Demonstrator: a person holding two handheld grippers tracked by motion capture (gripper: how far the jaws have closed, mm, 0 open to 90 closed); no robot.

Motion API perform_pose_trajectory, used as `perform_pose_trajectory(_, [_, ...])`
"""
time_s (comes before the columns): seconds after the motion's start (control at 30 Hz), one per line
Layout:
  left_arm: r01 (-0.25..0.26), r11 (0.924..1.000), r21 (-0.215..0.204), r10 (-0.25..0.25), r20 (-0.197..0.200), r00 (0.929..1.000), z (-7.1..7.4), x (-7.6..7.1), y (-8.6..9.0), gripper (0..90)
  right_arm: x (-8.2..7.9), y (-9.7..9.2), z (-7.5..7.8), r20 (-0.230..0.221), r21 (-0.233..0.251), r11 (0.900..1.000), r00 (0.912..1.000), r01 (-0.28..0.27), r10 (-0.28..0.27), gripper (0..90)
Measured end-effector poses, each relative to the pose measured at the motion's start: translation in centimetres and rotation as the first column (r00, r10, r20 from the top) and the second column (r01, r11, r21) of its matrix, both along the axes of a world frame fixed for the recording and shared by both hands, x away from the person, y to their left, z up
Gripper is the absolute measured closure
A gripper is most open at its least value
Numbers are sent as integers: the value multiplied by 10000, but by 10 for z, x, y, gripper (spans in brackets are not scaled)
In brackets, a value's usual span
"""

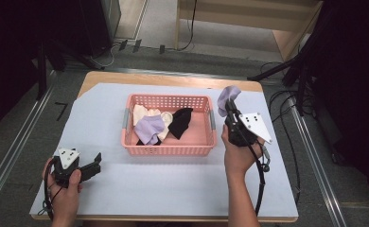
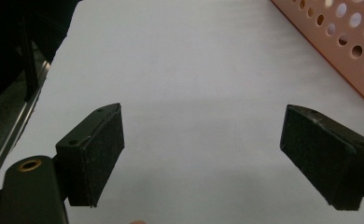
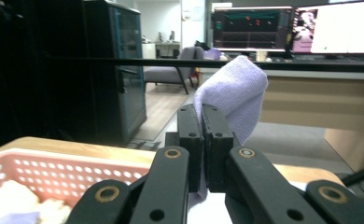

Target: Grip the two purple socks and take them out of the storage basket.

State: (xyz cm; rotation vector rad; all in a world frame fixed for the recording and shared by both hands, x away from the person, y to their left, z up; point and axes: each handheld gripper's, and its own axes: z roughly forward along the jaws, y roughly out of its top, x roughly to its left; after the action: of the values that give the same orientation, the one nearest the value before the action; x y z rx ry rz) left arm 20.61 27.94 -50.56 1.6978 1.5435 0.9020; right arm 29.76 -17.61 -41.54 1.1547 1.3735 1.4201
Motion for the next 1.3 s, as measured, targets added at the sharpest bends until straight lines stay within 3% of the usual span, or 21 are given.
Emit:
perform_pose_trajectory(0.23, [-10,10000,24,10,20,10000,0,0,0,149,-2,-25,-25,-576,-125,9985,9969,524,-530,881])
perform_pose_trajectory(0.33, [-21,10000,32,21,15,10000,0,-1,0,149,-2,-34,-40,-1025,-134,9966,9913,811,-820,880])
perform_pose_trajectory(0.47, [2,10000,18,-2,-20,10000,0,-1,1,149,-2,-45,-60,-1626,-78,9933,9800,1151,-1148,880])
perform_pose_trajectory(0.53, [-6,10000,21,6,-26,10000,0,-1,1,149,-2,-49,-67,-2054,-154,9918,9703,1272,-1276,873])
perform_pose_trajectory(0.6, [-2,10000,12,2,-11,10000,0,0,1,149,-2,-52,-71,-2536,128,9917,9597,1281,-1207,746])
perform_pose_trajectory(0.67, [-13,10000,28,13,-24,10000,1,-1,1,149,-3,-51,-70,-2590,70,9893,9558,1460,-1393,645])
perform_pose_trajectory(0.73, [-12,10000,24,12,-15,10000,0,-1,0,149,-4,-45,-63,-2752,369,9889,9528,1437,-1282,568])
perform_pose_trajectory(0.87, [-12,10000,25,12,7,10000,0,-1,0,149,-5,-26,-46,-2616,715,9932,9626,917,-700,499])
perform_pose_trajectory(0.93, [-9,10000,23,9,10,10000,0,-1,0,149,-4,-21,-43,-2518,727,9941,9659,804,-597,486])
perform_pose_trajectory(1.03, [-36,10000,-55,37,59,10000,0,-1,1,149,0,2,-30,-2374,713,9974,9714,78,93,460])
perform_pose_trajectory(1.3, [-36,9999,-129,36,40,10000,1,-1,2,149,10,46,-18,-2422,507,9953,9658,-826,925,448])
